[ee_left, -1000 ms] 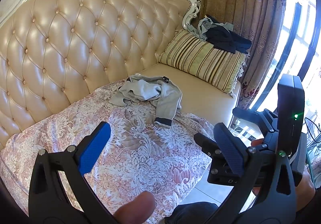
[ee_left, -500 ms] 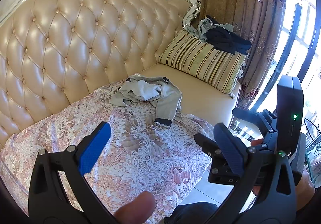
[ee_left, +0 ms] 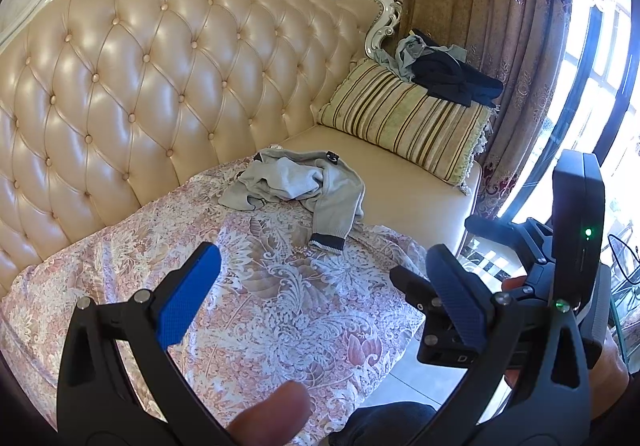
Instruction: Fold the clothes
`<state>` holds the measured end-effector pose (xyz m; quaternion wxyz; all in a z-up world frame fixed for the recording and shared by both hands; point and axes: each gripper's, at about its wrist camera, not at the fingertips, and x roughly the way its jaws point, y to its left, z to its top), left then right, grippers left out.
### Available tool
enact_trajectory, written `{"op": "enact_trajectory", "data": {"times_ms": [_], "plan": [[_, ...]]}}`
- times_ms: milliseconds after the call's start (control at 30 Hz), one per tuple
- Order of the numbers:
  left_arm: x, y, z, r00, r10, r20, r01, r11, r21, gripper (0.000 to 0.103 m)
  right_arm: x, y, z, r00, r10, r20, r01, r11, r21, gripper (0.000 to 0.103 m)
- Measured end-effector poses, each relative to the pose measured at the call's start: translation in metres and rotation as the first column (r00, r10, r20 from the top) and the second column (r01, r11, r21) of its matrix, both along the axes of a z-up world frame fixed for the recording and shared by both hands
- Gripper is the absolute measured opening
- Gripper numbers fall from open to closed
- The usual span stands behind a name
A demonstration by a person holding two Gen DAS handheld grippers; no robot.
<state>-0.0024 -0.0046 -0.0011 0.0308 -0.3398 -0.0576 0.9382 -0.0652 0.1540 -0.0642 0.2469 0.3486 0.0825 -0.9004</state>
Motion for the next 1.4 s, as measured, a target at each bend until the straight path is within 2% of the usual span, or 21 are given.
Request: {"op": "enact_trajectory", "data": {"times_ms": [67,233,267,333,367,433,500,567,667,733,800,833,867,967,1067,1133,1200,1267,1400], "plan": [[-0.001,-0.002,-0.001,1.000,0.001,0.005,-0.002,1.000,0.009,0.103,-0.001,0.000,-0.002,1.000,-0.001,0.001,0.001,1.000,0.004,0.103],[-0.022,-0.038,-0.026,0.999,-0.008,0.032,0.005,0.995,0.102,0.103,-0.011,0.007,-0.016,0.999,-0.035,0.011,0.035,0.999,0.006,0.103],[-0.027,-0.045,-0.033,0.999,-0.029,0.029,0.025,0.993,0.119,0.103,-0.016,0.010,-0.022,0.999,-0.050,0.018,0.050,0.999,0.002,0.103],[-0.047,-0.057,-0.052,0.993,-0.095,0.070,0.087,0.990,0.109,0.103,-0.027,0.016,-0.035,0.996,-0.085,0.040,0.086,0.996,-0.013,0.103],[-0.055,-0.060,-0.058,0.991,-0.099,0.089,0.091,0.992,0.091,0.103,-0.036,0.019,-0.044,0.992,-0.106,0.061,0.109,0.994,-0.034,0.103],[-0.078,-0.068,-0.073,0.983,-0.132,0.125,0.115,0.985,0.130,0.103,-0.052,0.023,-0.061,0.986,-0.133,0.102,0.140,0.988,-0.069,0.103],[-0.113,-0.083,-0.094,0.975,-0.153,0.160,0.098,0.946,0.310,0.103,-0.068,0.023,-0.078,0.979,-0.148,0.139,0.161,0.982,-0.093,0.103],[-0.147,-0.097,-0.115,0.966,-0.176,0.189,0.067,0.878,0.475,0.103,-0.083,0.021,-0.092,0.972,-0.180,0.152,0.197,0.974,-0.109,0.103],[-0.200,-0.114,-0.152,0.957,-0.123,0.264,-0.072,0.777,0.625,0.103,-0.104,0.016,-0.109,0.964,-0.220,0.150,0.245,0.954,-0.171,0.103],[-0.230,-0.121,-0.176,0.941,-0.113,0.318,-0.149,0.708,0.691,0.103,-0.118,0.009,-0.121,0.960,-0.239,0.149,0.267,0.940,-0.211,0.103],[-0.254,-0.121,-0.192,0.933,-0.104,0.345,-0.191,0.670,0.717,0.100,-0.125,0.000,-0.130,0.961,-0.245,0.131,0.269,0.937,-0.223,0.103],[-0.266,-0.121,-0.198,0.931,-0.100,0.352,-0.206,0.653,0.729,0.100,-0.128,-0.003,-0.134,0.961,-0.248,0.123,0.270,0.936,-0.224,0.103],[-0.278,-0.121,-0.204,0.927,-0.093,0.363,-0.220,0.649,0.728,0.099,-0.130,-0.006,-0.137,0.961,-0.250,0.116,0.271,0.936,-0.225,0.103],[-0.306,-0.123,-0.219,0.918,-0.092,0.386,-0.253,0.612,0.749,0.093,-0.135,-0.011,-0.149,0.962,-0.233,0.141,0.258,0.944,-0.205,0.103],[-0.330,-0.126,-0.234,0.908,-0.087,0.409,-0.283,0.593,0.754,0.085,-0.143,-0.006,-0.155,0.961,-0.221,0.166,0.255,0.942,-0.218,0.103],[-0.342,-0.129,-0.243,0.896,-0.066,0.439,-0.312,0.611,0.728,0.069,-0.156,0.001,-0.155,0.957,-0.223,0.188,0.266,0.932,-0.246,0.103],[-0.349,-0.130,-0.249,0.893,-0.089,0.442,-0.299,0.616,0.729,0.035,-0.177,0.009,-0.152,0.953,-0.219,0.210,0.272,0.922,-0.275,0.103],[-0.355,-0.129,-0.254,0.890,-0.119,0.439,-0.278,0.621,0.732,0.021,-0.201,0.016,-0.144,0.955,-0.221,0.196,0.269,0.924,-0.272,0.103],[-0.342,-0.126,-0.245,0.908,-0.125,0.400,-0.212,0.686,0.696,0.018,-0.250,0.017,-0.136,0.963,-0.188,0.196,0.233,0.941,-0.246,0.103]]}}
